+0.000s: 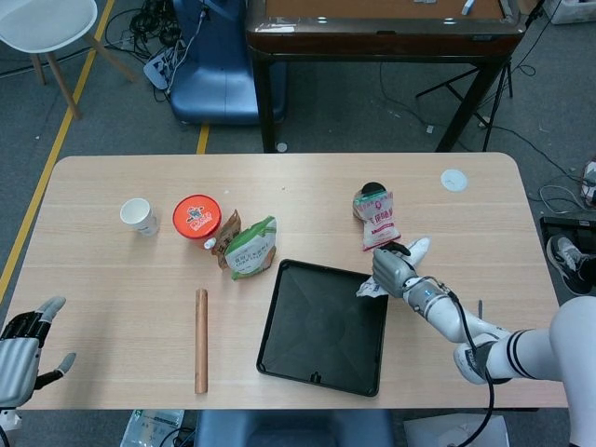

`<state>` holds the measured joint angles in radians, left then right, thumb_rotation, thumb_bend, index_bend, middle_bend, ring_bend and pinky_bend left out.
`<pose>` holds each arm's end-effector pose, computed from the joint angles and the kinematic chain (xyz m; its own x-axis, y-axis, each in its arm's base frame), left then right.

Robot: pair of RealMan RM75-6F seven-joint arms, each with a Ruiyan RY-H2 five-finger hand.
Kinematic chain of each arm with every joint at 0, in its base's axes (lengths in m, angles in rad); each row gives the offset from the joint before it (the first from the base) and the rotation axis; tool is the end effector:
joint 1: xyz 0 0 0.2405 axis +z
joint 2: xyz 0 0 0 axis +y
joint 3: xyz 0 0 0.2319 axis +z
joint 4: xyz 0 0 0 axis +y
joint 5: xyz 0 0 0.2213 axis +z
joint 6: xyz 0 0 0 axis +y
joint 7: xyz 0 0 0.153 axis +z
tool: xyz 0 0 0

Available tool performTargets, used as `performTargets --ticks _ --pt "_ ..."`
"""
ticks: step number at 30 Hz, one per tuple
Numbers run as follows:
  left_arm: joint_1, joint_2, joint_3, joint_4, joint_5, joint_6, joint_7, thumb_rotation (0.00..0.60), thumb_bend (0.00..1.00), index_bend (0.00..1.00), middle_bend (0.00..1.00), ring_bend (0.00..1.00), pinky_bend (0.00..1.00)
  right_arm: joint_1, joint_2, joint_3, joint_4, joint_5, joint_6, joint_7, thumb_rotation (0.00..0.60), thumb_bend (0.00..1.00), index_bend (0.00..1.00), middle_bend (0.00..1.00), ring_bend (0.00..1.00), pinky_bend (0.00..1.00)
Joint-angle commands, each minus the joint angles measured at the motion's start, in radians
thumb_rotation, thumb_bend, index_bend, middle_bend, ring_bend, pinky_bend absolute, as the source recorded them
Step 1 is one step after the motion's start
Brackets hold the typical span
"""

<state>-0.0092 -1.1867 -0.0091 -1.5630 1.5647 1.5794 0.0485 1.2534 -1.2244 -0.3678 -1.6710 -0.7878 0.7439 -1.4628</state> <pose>-0.2979 0.1577 0.1257 0.4261 -0.0213 0.9044 0.9046 -0.0013 -0.4262 -0.1669 -0.3364 0.0098 0.8906 0.2878 -0.3522 0.4515 -0.6519 0.6092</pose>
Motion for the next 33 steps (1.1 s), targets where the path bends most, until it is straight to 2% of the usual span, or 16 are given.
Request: performTargets --ticks 1,9,18,26,33 --pt "-0.002 0.001 0.002 -0.003 0.002 -0.004 0.002 0.600 0.20 0.12 0.15 0.19 0.15 -0.002 -0.022 -0.018 0.013 0.036 0.007 0.005 0.600 1.00 0.95 0.89 0.79 0.80" --pt "0.000 0.005 0.000 -0.009 -0.001 0.000 0.004 0.600 0.20 0.12 0.15 0.19 0.15 0.026 -0.010 -0.013 0.013 0.066 0.038 0.035 0.600 1.00 0.95 0.89 0.79 0.80" --pt "-0.001 0.003 0.005 -0.005 -0.003 -0.012 0.003 0.600 0.20 0.12 0.15 0.19 0.15 0.033 -0.062 -0.064 0.034 0.095 0.020 0.034 0.600 1.00 0.96 0.89 0.79 0.80" --pt "-0.003 0.005 0.002 -0.011 0.001 -0.007 0.007 0.600 0.20 0.12 0.15 0.19 0.15 0.051 -0.002 -0.030 -0.003 0.058 0.067 0.104 0.600 1.00 0.96 0.89 0.79 0.80" --pt "-0.003 0.002 0.004 -0.010 -0.003 -0.013 0.009 0.600 0.20 0.12 0.15 0.19 0.15 0.042 -0.016 -0.050 0.000 0.050 0.043 0.123 0.600 1.00 0.96 0.89 0.80 0.80"
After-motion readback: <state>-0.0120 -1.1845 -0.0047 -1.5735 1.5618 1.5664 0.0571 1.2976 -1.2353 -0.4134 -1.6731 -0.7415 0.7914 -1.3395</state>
